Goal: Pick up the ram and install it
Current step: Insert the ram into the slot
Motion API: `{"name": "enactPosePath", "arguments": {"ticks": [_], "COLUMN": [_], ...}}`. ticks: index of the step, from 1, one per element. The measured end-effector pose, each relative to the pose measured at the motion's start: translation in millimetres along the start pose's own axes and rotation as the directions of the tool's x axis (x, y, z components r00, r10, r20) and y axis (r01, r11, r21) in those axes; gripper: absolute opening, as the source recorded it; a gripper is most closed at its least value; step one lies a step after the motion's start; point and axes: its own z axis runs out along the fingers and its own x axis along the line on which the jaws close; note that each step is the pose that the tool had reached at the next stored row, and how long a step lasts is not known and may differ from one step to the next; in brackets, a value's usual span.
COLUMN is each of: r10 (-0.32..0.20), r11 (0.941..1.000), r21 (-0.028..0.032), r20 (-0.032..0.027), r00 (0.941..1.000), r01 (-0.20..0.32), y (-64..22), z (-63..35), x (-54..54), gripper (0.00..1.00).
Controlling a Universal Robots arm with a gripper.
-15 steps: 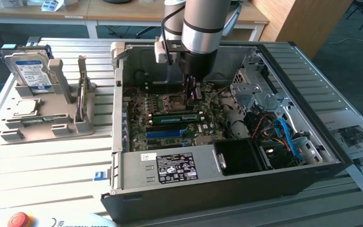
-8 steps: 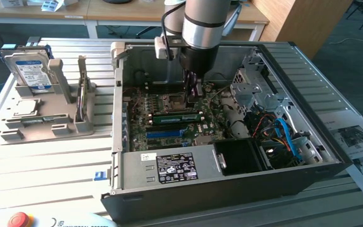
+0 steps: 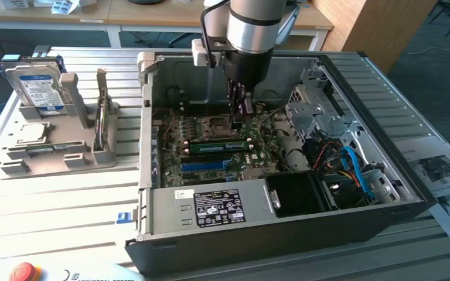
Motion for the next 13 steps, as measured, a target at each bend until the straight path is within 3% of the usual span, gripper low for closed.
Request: {"name": "enactPosePath", "arguments": {"ticks": [13], "r10": [0.000], "r11": [1.0000], "r21": [0.0000], "r20": [-0.0013], "r00": [1.0000], "r01": [0.000], "y": [-0.2], "z": [-29.3], "x": [0.6], "gripper": [0.24]}}
